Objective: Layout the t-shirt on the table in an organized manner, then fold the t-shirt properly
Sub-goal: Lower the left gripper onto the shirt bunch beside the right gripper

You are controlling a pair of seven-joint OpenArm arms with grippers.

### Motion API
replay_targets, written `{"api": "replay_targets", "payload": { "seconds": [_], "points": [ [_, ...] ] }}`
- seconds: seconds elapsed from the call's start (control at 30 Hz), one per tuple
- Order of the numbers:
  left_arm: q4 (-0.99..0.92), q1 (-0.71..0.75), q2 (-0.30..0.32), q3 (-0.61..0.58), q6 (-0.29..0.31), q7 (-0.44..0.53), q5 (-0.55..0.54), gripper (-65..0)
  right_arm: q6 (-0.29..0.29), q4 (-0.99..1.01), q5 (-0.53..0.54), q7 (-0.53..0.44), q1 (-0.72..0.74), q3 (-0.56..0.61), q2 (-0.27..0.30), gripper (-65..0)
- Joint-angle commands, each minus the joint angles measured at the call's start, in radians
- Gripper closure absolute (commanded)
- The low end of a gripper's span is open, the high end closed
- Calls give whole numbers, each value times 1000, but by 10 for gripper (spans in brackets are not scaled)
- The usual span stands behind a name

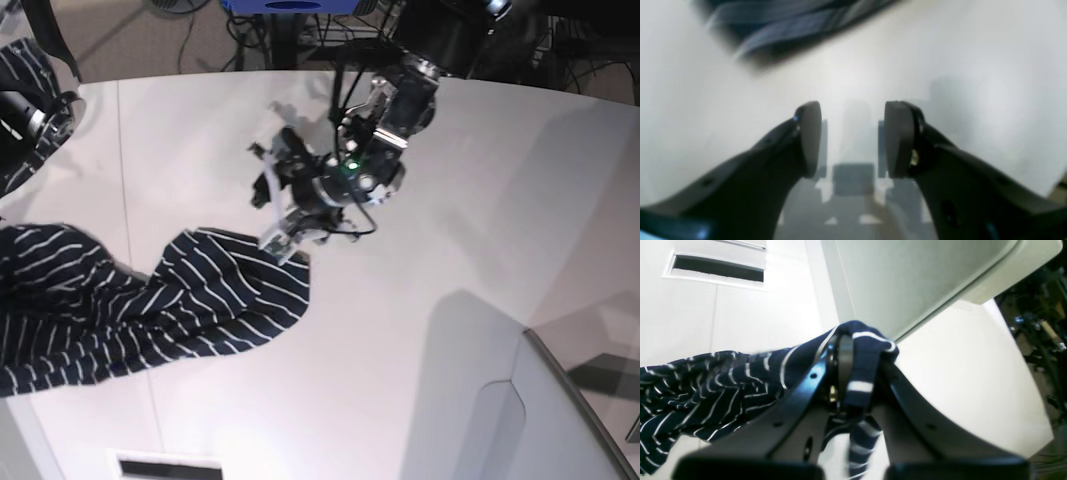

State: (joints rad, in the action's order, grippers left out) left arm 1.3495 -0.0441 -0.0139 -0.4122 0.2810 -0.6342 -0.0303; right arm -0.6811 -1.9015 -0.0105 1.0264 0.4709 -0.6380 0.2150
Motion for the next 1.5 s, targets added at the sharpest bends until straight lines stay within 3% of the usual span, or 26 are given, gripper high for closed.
{"api": "replay_targets", "payload": {
  "seconds": [0.0,0.2,0.47,0.6,0.73,0.83,1.03,1.2,1.3,1.47],
  "points": [
    [11,-21,-7,3,-4,29,0,-298,5,-33,7,-36,48,7,22,-21],
    [-11,-30,-10,3,-4,46,2,-303,33,-71,10,25,91,10,68,-21],
    [-61,-32,39,8,-4,46,13,-299,33,-69,7,16,19,0,67,-21],
    [-55,-18,121,-4,-2,41,14,-299,33,-71,7,16,10,0,71,-21],
    [-12,5,225,-152,-2,41,13,-299,27,-88,11,16,27,-44,73,-21],
    [20,20,249,-207,-2,43,8,-299,25,-111,11,24,32,-62,73,-21],
    [15,26,242,-216,-2,44,13,-304,25,-102,13,16,-27,-127,64,-21],
    [17,-4,219,-290,-2,47,0,-308,25,-100,13,16,-36,-150,71,-21],
    [9,-33,153,-282,-2,47,-49,-318,25,-99,13,16,-41,-156,71,-21],
    [-69,-132,41,-250,-2,49,-164,-426,24,-97,13,15,-77,-153,71,-21]
  ]
}}
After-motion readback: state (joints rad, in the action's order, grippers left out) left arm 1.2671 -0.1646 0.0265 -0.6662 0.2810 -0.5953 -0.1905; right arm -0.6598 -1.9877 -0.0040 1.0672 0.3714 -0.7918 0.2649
